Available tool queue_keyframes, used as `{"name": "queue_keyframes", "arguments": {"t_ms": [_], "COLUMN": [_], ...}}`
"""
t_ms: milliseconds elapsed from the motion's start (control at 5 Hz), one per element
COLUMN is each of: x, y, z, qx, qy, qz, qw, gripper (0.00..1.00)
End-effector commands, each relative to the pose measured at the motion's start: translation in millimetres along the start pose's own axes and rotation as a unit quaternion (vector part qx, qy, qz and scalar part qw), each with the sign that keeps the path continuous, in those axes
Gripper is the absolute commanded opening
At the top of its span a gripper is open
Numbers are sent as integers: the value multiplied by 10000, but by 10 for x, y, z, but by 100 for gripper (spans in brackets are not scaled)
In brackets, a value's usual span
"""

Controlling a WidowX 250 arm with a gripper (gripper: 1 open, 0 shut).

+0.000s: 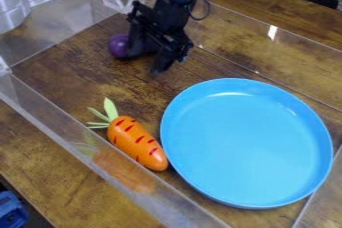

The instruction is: Put the purple eggplant on the blue tray

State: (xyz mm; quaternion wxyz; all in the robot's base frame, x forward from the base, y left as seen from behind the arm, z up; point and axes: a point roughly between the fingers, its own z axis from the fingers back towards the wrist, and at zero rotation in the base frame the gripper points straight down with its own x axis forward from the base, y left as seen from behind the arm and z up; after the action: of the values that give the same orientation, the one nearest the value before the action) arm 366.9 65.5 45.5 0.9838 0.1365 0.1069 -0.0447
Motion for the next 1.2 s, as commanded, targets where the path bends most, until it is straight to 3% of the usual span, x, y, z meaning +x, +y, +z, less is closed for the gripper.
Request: {"name": "queue_keyframes", "arguments": {"t_ms": [0, 200, 400, 600, 800, 1000], "x": [-66, -67, -43, -9, 17, 15], "y": [236, 332, 407, 392, 367, 362], "z": [304, 253, 179, 133, 96, 188], "qx": [72, 81, 60, 44, 23, -22], "qy": [-411, -377, -391, -422, -443, -430], "qz": [179, 247, 351, 360, 361, 444], "qw": [9990, 9990, 9986, 9985, 9984, 9981], "gripper": [100, 0, 100, 100, 0, 0]}}
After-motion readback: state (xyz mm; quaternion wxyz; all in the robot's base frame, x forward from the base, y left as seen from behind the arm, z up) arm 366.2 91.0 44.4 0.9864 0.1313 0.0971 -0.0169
